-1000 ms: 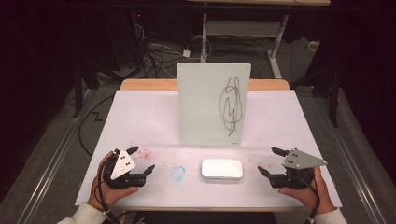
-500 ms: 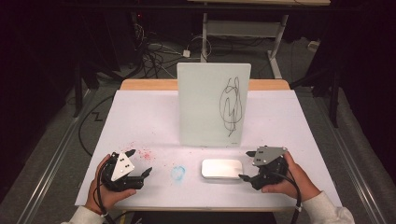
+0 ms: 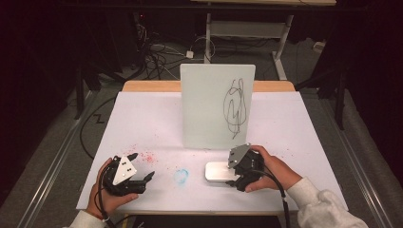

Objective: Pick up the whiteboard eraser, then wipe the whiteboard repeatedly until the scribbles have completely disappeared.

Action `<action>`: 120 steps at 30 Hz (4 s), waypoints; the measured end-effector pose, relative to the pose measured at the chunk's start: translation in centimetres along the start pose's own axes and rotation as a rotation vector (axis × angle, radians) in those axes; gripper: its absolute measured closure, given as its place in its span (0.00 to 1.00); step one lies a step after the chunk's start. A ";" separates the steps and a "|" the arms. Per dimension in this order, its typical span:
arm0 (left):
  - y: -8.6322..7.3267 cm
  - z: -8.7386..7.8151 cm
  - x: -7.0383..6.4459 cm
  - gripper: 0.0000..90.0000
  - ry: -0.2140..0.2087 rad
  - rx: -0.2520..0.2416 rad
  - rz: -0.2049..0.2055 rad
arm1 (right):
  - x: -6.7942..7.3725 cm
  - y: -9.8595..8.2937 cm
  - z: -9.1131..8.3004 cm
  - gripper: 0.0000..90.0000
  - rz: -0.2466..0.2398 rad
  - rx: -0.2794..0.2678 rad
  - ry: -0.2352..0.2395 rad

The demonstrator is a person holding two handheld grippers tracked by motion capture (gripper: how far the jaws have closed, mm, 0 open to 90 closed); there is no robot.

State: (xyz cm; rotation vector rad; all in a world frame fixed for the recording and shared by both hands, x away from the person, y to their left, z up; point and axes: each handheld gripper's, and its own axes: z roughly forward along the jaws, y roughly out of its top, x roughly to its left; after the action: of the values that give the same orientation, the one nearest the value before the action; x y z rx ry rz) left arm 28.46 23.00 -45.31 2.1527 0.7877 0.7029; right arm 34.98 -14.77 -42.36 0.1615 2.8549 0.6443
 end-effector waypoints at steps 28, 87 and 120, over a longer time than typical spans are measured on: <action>-0.2 0.5 -0.2 0.20 -0.036 0.040 0.013 | -1.7 0.0 3.1 0.34 -0.022 0.005 0.097; 0.0 0.8 1.0 0.20 -0.054 -0.048 -0.023 | -1.5 -3.1 -4.3 0.34 0.256 -0.383 -0.496; 0.1 0.7 0.6 0.21 0.000 -0.031 -0.007 | -5.5 -0.3 -7.1 0.34 0.346 -0.465 -0.875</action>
State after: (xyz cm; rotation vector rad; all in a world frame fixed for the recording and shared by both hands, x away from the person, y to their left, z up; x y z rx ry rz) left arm 29.35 23.07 -45.50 2.1207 0.7789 0.7068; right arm 38.70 -18.81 -35.21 0.6744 1.8040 0.9767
